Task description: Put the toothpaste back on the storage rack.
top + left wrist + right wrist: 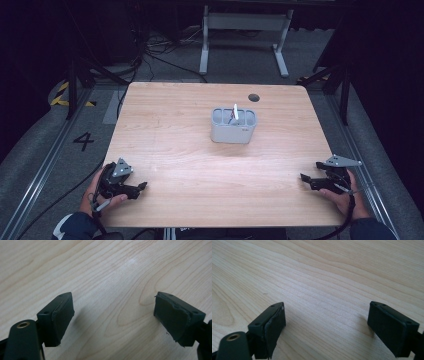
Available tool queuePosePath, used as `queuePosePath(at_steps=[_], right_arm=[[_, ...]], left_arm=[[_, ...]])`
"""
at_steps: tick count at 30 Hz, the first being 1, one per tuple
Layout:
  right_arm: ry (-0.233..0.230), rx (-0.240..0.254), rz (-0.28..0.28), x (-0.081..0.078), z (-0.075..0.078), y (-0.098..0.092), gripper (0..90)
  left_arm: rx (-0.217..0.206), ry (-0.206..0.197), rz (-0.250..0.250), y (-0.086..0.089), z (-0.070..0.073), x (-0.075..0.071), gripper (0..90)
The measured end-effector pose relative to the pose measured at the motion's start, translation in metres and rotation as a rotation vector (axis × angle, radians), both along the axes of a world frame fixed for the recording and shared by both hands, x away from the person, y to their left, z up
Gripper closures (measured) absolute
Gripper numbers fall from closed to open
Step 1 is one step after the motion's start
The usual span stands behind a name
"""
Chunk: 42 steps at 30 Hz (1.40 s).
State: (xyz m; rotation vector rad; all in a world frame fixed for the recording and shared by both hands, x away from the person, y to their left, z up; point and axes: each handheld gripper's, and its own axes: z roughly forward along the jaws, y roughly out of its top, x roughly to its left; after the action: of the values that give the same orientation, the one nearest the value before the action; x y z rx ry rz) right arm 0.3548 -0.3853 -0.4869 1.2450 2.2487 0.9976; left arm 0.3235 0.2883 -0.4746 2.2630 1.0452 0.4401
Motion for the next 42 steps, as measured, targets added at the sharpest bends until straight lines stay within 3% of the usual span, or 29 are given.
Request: queuePosePath(at_steps=[4, 42], right_arm=[[0.001, -0.001, 0.001, 0.0001, 0.0001, -0.0001, 14.9], [0.000, 0.001, 0.007, 0.0005, 0.0000, -0.0001, 14.9]], left_arm=[[-0.082, -0.021, 0.027, 0.0087, -0.0076, -0.0044, 15.0], [-0.072, -0.016, 0.065, 0.0063, -0.0081, -0.0031, 10.1]])
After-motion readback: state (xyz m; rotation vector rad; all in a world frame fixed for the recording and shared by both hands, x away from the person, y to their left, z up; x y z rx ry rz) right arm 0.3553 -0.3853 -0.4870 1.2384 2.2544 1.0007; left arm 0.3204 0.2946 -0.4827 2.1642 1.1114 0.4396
